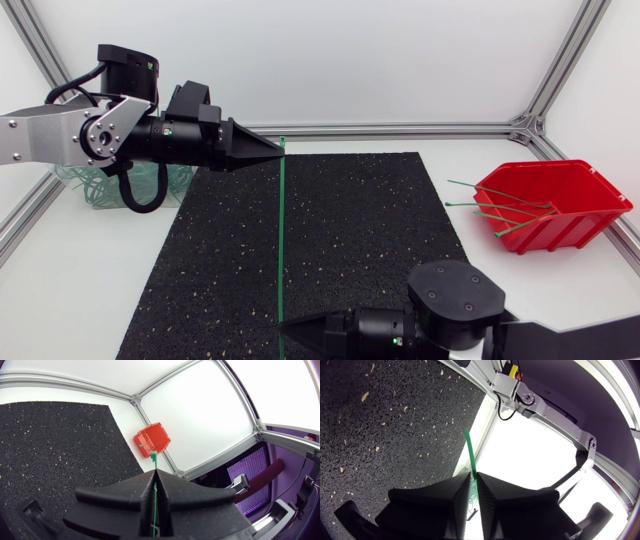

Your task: Take a green cable tie from the red box, thread the tail through the head to close it, then place it in the transparent bin on the left.

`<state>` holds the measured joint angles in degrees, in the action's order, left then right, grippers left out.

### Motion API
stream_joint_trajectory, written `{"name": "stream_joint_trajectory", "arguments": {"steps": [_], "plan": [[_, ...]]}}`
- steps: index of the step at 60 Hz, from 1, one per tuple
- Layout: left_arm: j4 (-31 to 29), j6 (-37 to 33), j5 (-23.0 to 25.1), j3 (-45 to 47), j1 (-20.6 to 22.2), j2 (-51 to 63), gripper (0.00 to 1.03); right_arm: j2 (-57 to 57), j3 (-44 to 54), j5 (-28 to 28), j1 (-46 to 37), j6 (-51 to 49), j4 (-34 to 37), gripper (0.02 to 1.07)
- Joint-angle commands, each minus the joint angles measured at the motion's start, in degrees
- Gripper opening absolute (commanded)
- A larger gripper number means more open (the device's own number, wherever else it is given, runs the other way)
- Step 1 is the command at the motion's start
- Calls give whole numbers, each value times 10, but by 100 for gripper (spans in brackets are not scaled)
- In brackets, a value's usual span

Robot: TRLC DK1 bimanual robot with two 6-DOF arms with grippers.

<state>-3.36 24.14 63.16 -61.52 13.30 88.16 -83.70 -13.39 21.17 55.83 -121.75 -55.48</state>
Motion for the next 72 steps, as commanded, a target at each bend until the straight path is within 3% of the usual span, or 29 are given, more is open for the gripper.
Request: {"name": "stream_joint_trajectory", "arguments": {"steps": [1,25,38,51,72], "plan": [[2,0,4,-7,3,-1,4,-5,3,-2,7,-14,-3,18],[3,0,4,-5,4,-1,4,-9,-13,0,11,-15,-1,18],[4,0,5,-4,4,-1,4,-15,-16,-1,12,-16,-1,7],[8,-4,4,1,1,-2,4,-34,-23,-25,13,-6,0,7],[13,-6,5,22,-7,-19,4,-28,-51,-135,38,323,13,7]]}}
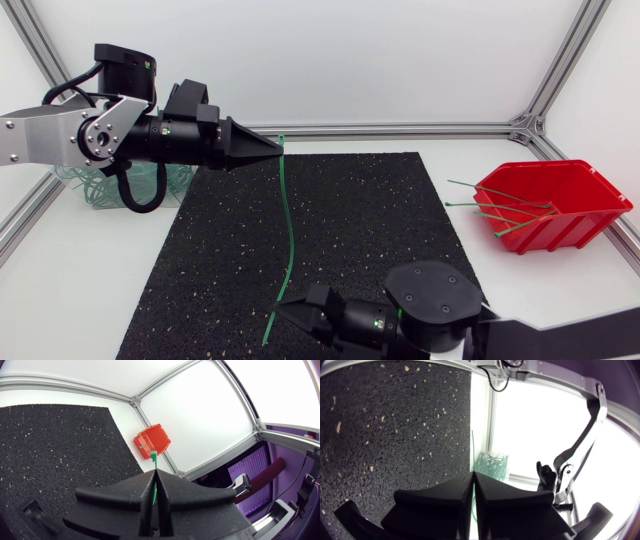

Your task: Take a green cable tie from the red box, thread the tail through the head to close it, then place it in the transparent bin on the left.

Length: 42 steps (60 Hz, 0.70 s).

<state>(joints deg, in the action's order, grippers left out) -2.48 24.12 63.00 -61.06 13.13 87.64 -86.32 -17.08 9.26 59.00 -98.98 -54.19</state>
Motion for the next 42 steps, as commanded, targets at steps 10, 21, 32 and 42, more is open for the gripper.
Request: {"name": "stream_joint_trajectory", "arguments": {"steps": [10,21,32,42], "plan": [[4,-4,6,21,-6,-20,4,1,-23,-48,8,266,2,7],[4,-1,6,23,-4,-24,4,33,-40,-63,6,430,38,7],[3,1,6,27,-2,-29,4,82,-77,-60,5,577,139,7],[5,0,6,31,1,-33,4,101,-114,-61,11,660,233,7]]}}
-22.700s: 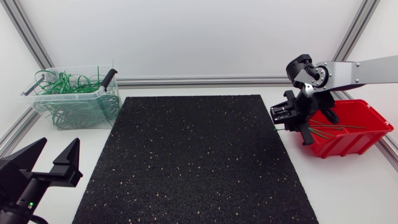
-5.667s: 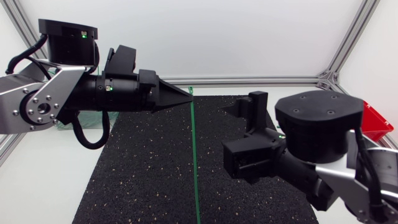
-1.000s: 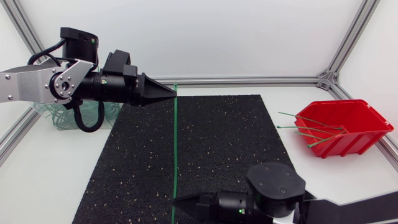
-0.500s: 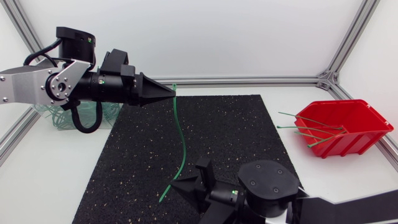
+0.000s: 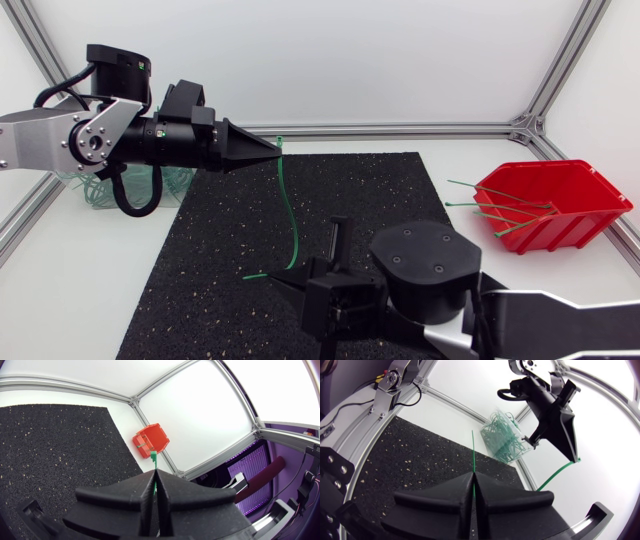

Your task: Take a green cable tie from the red box, thread the tail through the head to close it, then place it in the transparent bin on the left.

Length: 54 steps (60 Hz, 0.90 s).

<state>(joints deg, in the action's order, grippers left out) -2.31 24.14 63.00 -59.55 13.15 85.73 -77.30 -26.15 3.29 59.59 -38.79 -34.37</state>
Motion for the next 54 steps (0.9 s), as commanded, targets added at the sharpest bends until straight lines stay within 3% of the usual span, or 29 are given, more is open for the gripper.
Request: {"name": "stream_joint_trajectory", "arguments": {"steps": [1,7,16,31,54], "plan": [[4,-1,6,17,1,-14,4,13,-28,-1,6,65,46,7],[10,-1,6,22,5,-18,4,41,-67,25,7,132,153,7],[11,0,6,30,9,-33,4,87,-106,59,7,206,252,7],[10,9,-8,51,27,-71,4,128,-171,117,2,321,368,7],[11,31,-38,82,60,-134,4,179,-278,123,5,455,519,7]]}}
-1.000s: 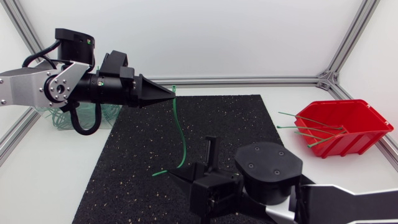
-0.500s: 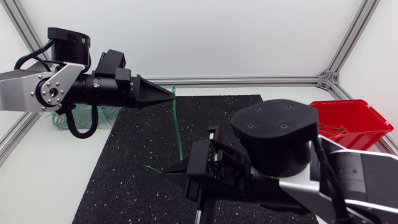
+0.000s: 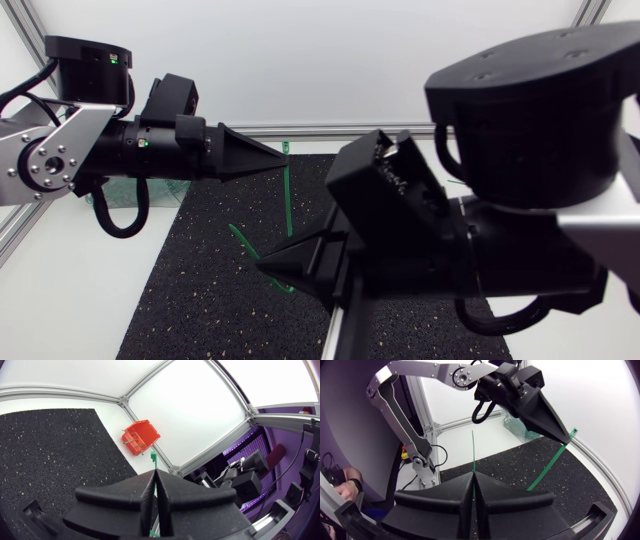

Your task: Take a green cable tie from the red box, thread the tail through the head to close it, then place it in the transparent bin on the left.

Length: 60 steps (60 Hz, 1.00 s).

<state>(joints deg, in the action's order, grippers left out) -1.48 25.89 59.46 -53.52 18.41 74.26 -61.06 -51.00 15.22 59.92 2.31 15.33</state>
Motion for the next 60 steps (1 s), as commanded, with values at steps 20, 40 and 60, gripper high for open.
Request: {"name": "stream_joint_trajectory", "arguments": {"steps": [20,40,60], "plan": [[12,21,-37,64,34,-83,4,24,-100,17,4,183,100,7],[62,72,-90,106,66,-149,4,9,-201,52,0,265,186,7],[94,91,-146,129,105,-184,4,-5,-245,122,-30,367,247,7]]}}
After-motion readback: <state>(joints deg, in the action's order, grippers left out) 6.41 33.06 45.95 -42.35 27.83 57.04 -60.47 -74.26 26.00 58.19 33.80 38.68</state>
